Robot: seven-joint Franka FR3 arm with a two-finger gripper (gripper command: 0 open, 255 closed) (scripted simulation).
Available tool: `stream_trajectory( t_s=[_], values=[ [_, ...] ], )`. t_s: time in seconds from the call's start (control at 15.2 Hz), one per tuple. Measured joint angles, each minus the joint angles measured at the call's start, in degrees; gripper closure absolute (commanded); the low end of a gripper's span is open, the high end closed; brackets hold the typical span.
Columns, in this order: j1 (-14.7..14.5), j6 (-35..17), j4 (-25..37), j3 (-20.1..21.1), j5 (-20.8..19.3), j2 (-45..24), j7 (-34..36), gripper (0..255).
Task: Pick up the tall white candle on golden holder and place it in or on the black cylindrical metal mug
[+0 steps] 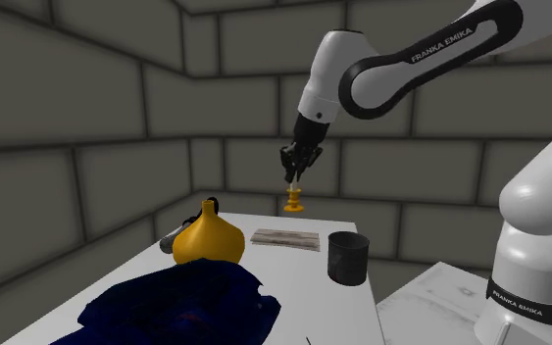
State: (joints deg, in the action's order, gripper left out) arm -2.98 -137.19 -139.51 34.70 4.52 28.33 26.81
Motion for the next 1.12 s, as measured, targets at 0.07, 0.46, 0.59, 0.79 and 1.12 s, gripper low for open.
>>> stream_trajectory(
  t_s=[0.07, 0.46, 0.59, 0.79, 1.12],
  values=[
    [-1.5, 0.5, -2.2, -1.1, 1.3, 2.7, -0.8, 255],
    [-9.3, 6.1, -12.6, -6.2, 6.1, 18.2, -3.3, 255],
    [-11.9, 9.1, -15.9, -7.8, 6.9, 24.1, -3.7, 255],
    [-14.3, 11.1, -19.2, -8.1, 7.8, 29.1, -3.2, 255],
    [-15.3, 8.1, -22.7, -6.9, 8.9, 29.4, -2.5, 255]
  ],
)
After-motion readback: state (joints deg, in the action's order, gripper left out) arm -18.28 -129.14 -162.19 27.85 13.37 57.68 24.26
